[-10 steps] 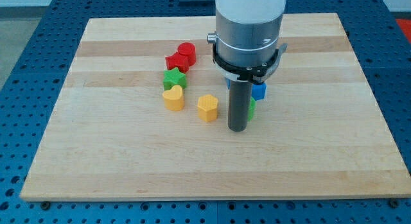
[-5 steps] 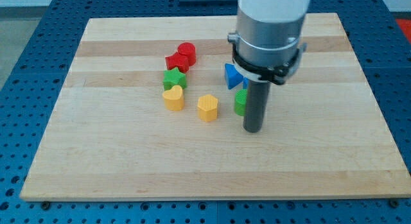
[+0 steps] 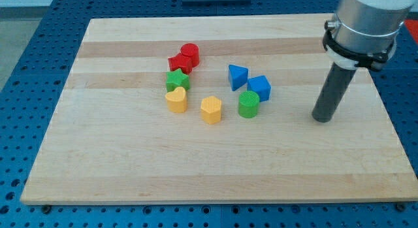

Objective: Place the green circle parallel to yellow heart

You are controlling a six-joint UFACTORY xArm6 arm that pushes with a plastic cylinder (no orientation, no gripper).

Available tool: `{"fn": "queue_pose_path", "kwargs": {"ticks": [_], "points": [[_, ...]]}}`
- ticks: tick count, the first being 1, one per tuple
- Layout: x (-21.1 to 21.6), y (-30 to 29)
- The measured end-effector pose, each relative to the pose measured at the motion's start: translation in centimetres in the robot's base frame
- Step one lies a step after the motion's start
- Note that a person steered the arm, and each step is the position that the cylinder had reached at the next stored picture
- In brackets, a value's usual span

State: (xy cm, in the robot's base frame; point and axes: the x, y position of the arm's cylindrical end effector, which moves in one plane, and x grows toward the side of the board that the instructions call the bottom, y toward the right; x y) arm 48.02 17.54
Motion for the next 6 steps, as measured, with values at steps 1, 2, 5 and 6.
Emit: {"fn": "queue_pose_path", "kwargs": {"ticks": [1,2,5,6], "points": [[-0.5,-1.7],[-0.5,-4.3],[-0.5,-11.5],[0.1,-11.3]]}}
